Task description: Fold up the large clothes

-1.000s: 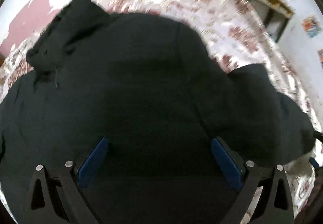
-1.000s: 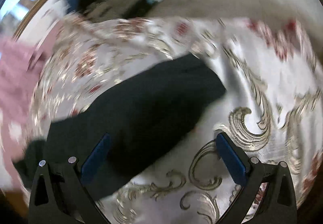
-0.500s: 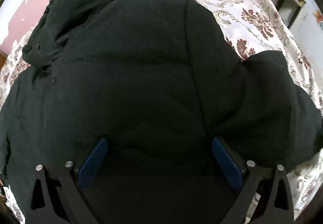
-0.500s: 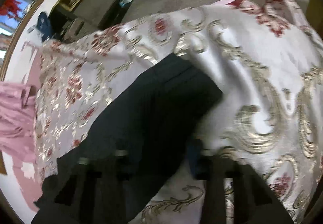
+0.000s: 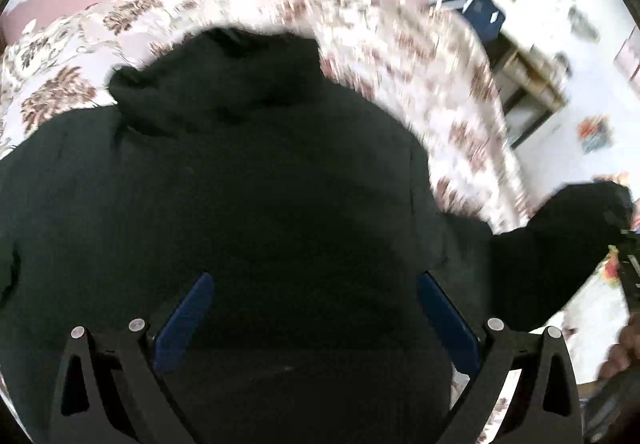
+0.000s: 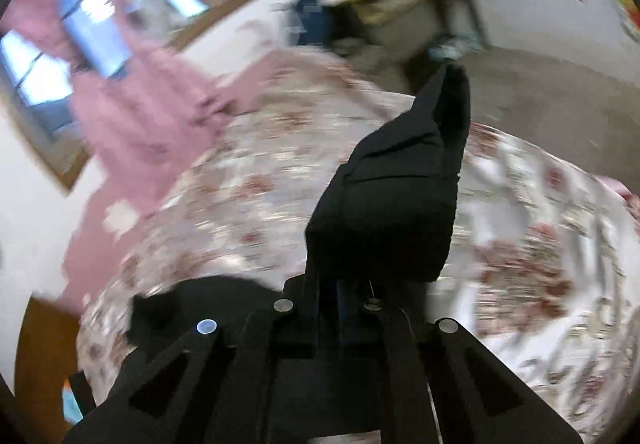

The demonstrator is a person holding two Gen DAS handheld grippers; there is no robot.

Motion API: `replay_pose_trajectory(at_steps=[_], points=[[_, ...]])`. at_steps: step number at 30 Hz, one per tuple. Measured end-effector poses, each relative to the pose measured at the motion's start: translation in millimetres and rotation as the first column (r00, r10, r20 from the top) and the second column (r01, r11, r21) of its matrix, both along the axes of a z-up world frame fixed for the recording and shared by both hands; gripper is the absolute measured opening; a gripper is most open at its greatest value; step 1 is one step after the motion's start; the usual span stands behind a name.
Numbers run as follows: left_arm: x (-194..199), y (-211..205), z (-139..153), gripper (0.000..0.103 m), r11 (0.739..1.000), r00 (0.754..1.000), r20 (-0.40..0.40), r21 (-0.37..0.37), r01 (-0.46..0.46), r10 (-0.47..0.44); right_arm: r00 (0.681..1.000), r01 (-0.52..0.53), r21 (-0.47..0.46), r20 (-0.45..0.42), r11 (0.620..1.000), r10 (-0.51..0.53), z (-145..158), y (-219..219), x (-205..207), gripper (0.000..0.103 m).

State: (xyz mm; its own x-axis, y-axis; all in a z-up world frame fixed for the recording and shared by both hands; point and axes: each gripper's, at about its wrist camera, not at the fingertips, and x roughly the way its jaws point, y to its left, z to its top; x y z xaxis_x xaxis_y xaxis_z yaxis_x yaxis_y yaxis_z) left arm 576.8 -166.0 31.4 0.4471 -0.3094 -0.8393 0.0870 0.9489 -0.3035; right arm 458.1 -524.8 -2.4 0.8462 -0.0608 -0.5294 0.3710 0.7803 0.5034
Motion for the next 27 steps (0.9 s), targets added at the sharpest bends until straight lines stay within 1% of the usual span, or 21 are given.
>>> replay_pose_trajectory(at_steps=[2,3,5,6,8,9,11,14,16,17,18,19,20,21,22,23,24,26,27], points=[[2,29,16,0.103,0.999,1.0,0.023,-0.048,-0.006,0.007,0.993,-0.109,-0.053,0.032,0.993,0.111,20,54,18,0.006],[2,45,23,0.103,0.997,1.0,0.028,-0.075,-0.01,0.012,0.988,-0.147,-0.07,0.036,0.987,0.149,25,72,22,0.006],[4,74,29,0.103,0.99,0.999,0.015,-0.138,-0.029,0.031,0.966,-0.251,-0.103,0.029,0.962,0.255,32,125,38,0.006],[5,90,32,0.103,0.984,0.999,0.006,-0.173,-0.042,0.044,0.958,-0.281,-0.102,0.029,0.954,0.286,33,141,40,0.006],[7,122,31,0.103,0.967,0.997,-0.027,-0.246,-0.071,0.066,0.93,-0.366,-0.085,0.013,0.927,0.368,30,187,47,0.006],[7,134,31,0.103,0.96,0.997,-0.037,-0.269,-0.08,0.073,0.921,-0.387,-0.082,0.005,0.918,0.389,28,200,48,0.006],[9,154,23,0.103,0.943,0.994,-0.057,-0.316,-0.105,0.091,0.897,-0.443,-0.078,-0.031,0.893,0.442,19,239,53,0.006],[7,180,0,0.102,0.901,0.988,-0.098,-0.408,-0.148,0.117,0.866,-0.497,-0.059,-0.096,0.866,0.491,-6,281,55,0.006],[7,194,-18,0.102,0.867,0.98,-0.121,-0.457,-0.198,0.16,0.854,-0.512,-0.052,-0.143,0.858,0.501,-27,297,55,0.006],[8,197,-29,0.102,0.853,0.977,-0.136,-0.477,-0.212,0.167,0.851,-0.507,-0.042,-0.18,0.861,0.493,-39,307,55,0.006],[8,198,-38,0.102,0.844,0.974,-0.151,-0.489,-0.22,0.167,0.85,-0.501,-0.032,-0.205,0.865,0.485,-46,309,61,0.008],[10,198,-48,0.102,0.835,0.972,-0.167,-0.501,-0.227,0.164,0.842,-0.499,-0.01,-0.239,0.866,0.483,-60,313,60,0.01],[12,196,-61,0.102,0.828,0.97,-0.189,-0.511,-0.232,0.155,0.834,-0.501,0.021,-0.256,0.865,0.489,-72,314,57,0.015],[13,194,-71,0.102,0.826,0.967,-0.206,-0.513,-0.235,0.147,0.827,-0.502,0.049,-0.264,0.863,0.496,-80,312,58,0.029],[14,191,-82,0.102,0.824,0.964,-0.227,-0.514,-0.24,0.139,0.826,-0.496,0.07,-0.271,0.866,0.495,-86,312,54,0.04],[14,188,-92,0.102,0.82,0.96,-0.25,-0.517,-0.245,0.13,0.831,-0.48,0.073,-0.28,0.874,0.48,-91,310,45,0.062],[15,184,-103,0.102,0.816,0.954,-0.273,-0.52,-0.252,0.121,0.831,-0.48,0.068,-0.285,0.875,0.478,-95,316,43,0.068],[14,177,-120,0.102,0.815,0.947,-0.304,-0.518,-0.258,0.107,0.818,-0.499,0.074,-0.291,0.864,0.497,-99,314,31,0.068],[13,173,-127,0.102,0.822,0.944,-0.315,-0.508,-0.258,0.102,0.814,-0.503,0.071,-0.295,0.861,0.5,-98,313,22,0.068]])
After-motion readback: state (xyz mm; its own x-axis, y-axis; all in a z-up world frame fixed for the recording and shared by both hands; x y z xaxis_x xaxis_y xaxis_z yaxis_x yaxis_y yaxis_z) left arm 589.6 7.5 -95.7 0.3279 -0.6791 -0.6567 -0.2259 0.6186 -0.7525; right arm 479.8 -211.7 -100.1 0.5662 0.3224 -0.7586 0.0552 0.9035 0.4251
